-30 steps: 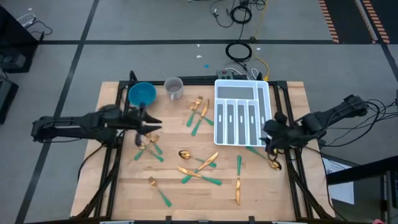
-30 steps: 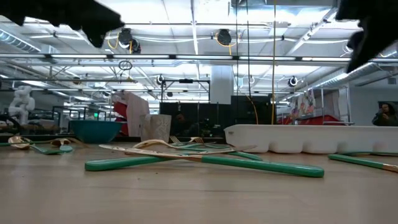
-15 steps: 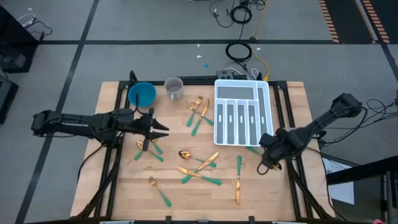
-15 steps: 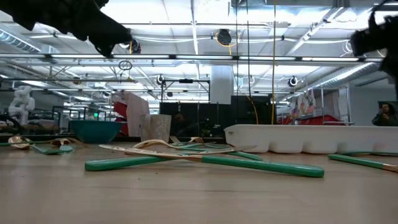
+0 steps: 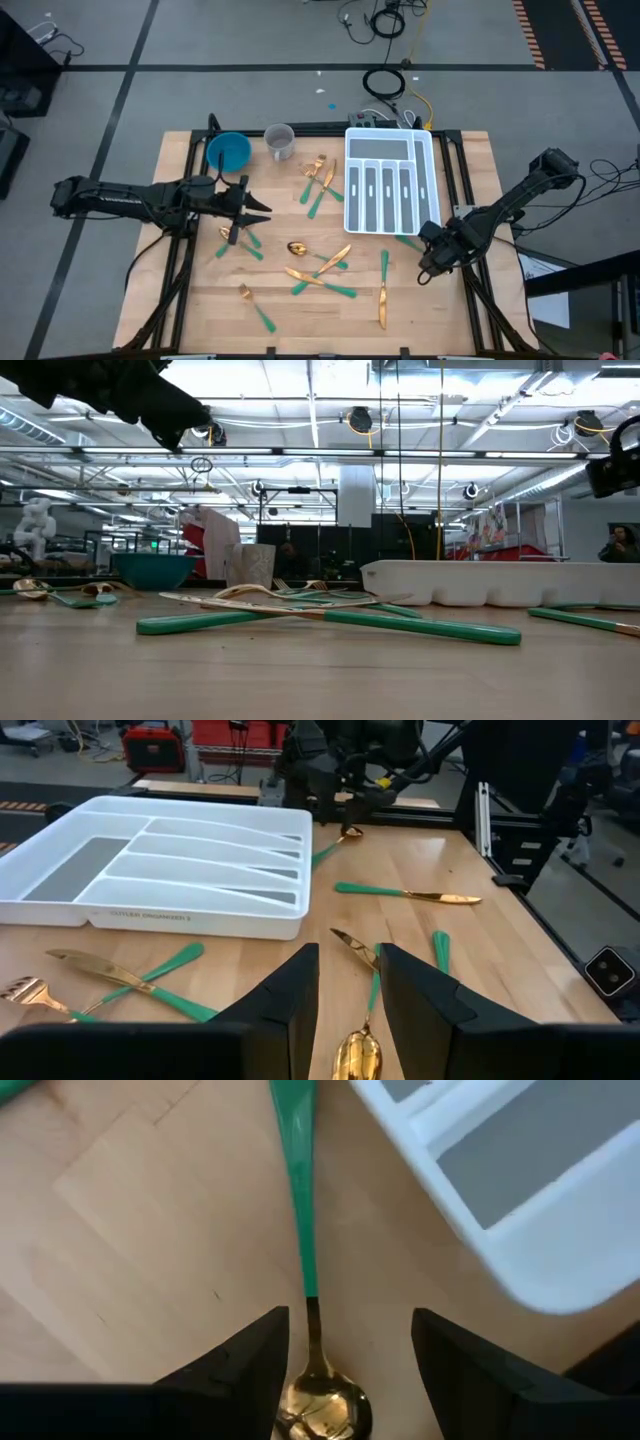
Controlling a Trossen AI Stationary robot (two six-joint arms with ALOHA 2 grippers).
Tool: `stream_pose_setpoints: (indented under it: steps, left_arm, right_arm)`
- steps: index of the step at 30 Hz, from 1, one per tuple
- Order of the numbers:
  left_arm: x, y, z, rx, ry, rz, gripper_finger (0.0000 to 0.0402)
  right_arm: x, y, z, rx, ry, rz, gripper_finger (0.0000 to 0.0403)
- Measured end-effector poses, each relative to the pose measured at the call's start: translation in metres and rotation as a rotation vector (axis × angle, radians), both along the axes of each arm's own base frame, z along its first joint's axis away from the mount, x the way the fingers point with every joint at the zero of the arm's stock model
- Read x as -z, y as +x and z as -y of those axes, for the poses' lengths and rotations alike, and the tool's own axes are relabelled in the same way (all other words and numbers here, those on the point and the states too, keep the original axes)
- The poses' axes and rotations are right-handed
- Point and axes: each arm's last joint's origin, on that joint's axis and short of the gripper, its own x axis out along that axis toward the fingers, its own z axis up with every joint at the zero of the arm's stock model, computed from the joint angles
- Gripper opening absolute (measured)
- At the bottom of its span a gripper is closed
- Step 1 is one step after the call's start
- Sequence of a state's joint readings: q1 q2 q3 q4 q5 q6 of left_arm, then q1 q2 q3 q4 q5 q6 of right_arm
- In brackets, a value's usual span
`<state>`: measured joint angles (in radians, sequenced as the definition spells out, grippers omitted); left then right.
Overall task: Sort silverware
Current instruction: Put the green spoon into the white silverware organizer
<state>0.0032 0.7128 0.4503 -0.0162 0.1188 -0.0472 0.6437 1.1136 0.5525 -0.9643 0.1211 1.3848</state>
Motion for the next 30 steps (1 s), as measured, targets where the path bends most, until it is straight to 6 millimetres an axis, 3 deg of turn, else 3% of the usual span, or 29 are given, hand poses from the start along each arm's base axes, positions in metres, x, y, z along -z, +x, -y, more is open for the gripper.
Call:
stream_pose_setpoints:
  steps: [13,16,20,21,30]
  left_arm:
    - [0.000,0.000,0.000,0.000,0.001,-0.001,0.0115]
    - [0.000,0.000,0.000,0.001,0.001,-0.002,0.0115]
    - [0.000,0.000,0.000,0.000,0.002,-0.002,0.0115]
    - [0.000,0.000,0.000,0.000,0.002,-0.002,0.0115]
    - [0.000,0.000,0.000,0.000,0.002,-0.004,0.0115]
  right_arm:
    - [0.032,-0.010,0.005,0.039,0.073,-0.028,0.0199]
    - [0.032,-0.011,0.005,0.034,0.083,-0.044,0.0154]
    - [0.032,-0.011,0.004,-0.007,0.114,-0.062,0.0033]
    - [0.032,-0.011,0.003,-0.012,0.120,-0.060,0.0019]
    - [0.008,0.008,-0.011,-0.104,0.204,0.049,0.0003]
